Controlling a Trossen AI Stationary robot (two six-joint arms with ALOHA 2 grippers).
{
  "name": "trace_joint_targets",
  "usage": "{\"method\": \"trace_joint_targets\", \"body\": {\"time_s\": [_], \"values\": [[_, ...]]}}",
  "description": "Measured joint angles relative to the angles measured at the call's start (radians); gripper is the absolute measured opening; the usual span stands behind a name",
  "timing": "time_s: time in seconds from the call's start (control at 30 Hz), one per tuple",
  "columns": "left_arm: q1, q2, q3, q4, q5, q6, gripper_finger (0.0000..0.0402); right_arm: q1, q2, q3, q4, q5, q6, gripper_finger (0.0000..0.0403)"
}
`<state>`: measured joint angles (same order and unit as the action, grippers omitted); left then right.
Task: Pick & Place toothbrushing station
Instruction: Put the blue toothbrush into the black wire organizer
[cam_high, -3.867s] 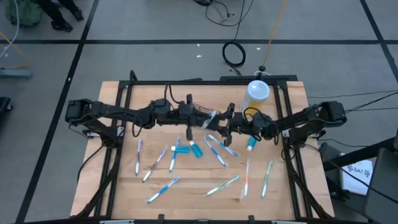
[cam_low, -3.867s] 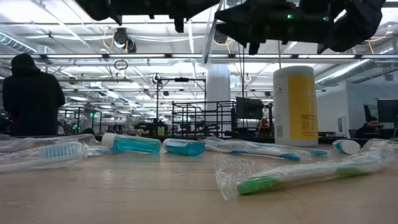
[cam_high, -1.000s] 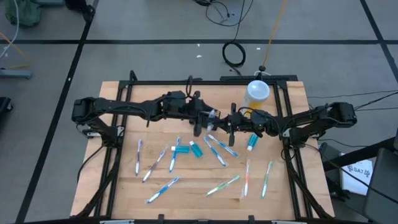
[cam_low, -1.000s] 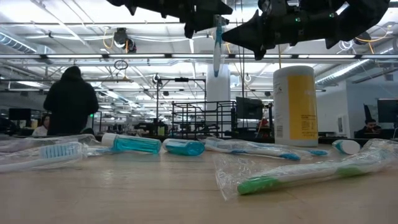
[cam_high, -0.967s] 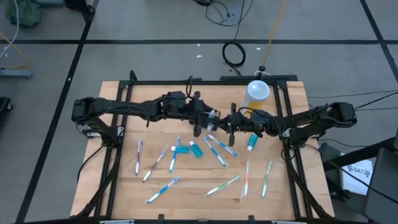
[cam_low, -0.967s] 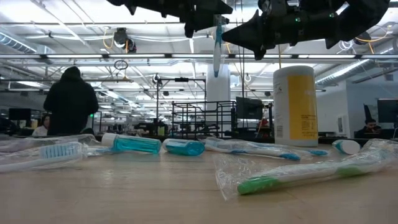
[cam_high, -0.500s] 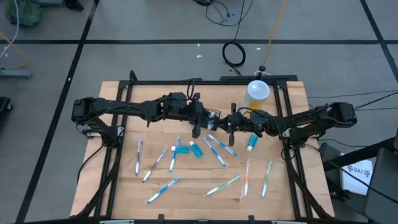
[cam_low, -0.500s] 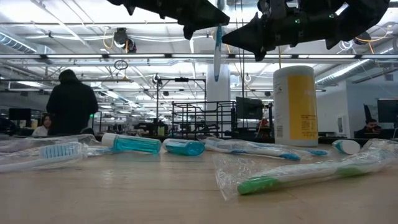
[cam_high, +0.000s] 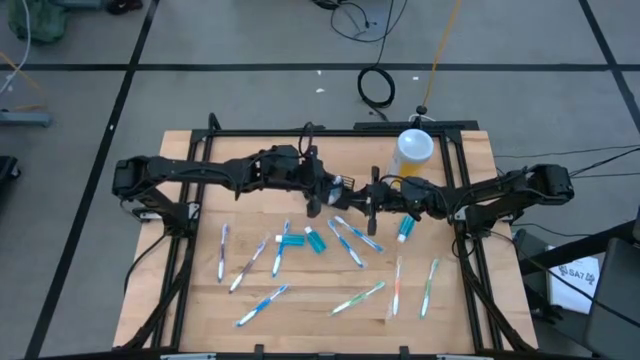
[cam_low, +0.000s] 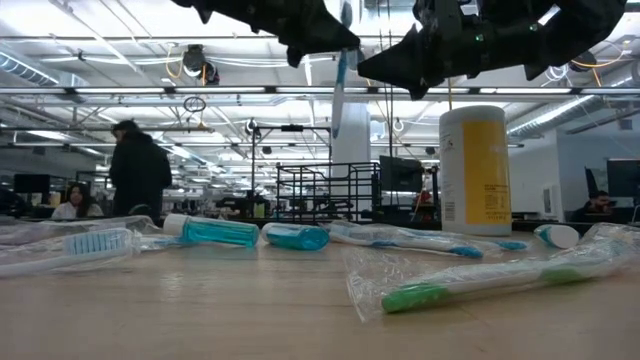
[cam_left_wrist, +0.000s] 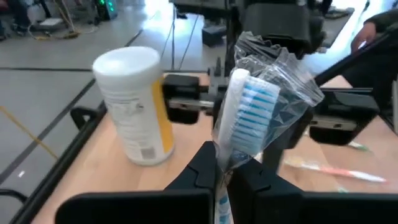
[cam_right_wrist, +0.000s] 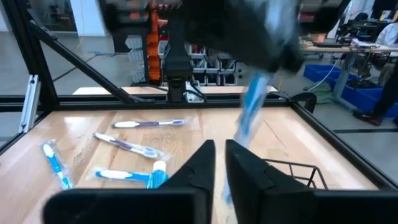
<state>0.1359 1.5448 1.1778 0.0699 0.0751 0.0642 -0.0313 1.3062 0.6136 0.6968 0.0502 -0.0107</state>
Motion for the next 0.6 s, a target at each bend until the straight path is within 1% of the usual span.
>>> {"method": "trace_joint_targets", "body": {"time_s": [0.13, 0.3, 0.4, 0.47, 0.57, 0.6], "values": [[0.008, -0.041, 0.000, -0.062, -0.024, 0.011, 0.0021, 0.001, 0.000, 0.000, 0.000, 0.001, 0.018, 0.0086], [0.025, -0.132, 0.000, -0.113, -0.136, -0.005, 0.0007, 0.001, 0.000, 0.000, 0.000, 0.001, 0.068, 0.0127], [0.037, -0.180, -0.007, -0.103, -0.162, 0.017, 0.0016, 0.001, 0.000, 0.000, -0.002, 0.001, 0.085, 0.0140], [0.048, -0.208, -0.032, -0.098, -0.179, 0.037, 0.0019, 0.001, 0.000, 0.000, -0.006, 0.001, 0.098, 0.0144], [0.084, -0.240, -0.115, -0.023, -0.182, 0.039, 0.0009, 0.001, 0.000, 0.000, -0.021, 0.001, 0.106, 0.0145], [0.096, -0.243, -0.155, 0.031, -0.176, 0.039, 0.0007, 0.001, 0.000, 0.000, -0.026, 0.001, 0.106, 0.0145]]}}
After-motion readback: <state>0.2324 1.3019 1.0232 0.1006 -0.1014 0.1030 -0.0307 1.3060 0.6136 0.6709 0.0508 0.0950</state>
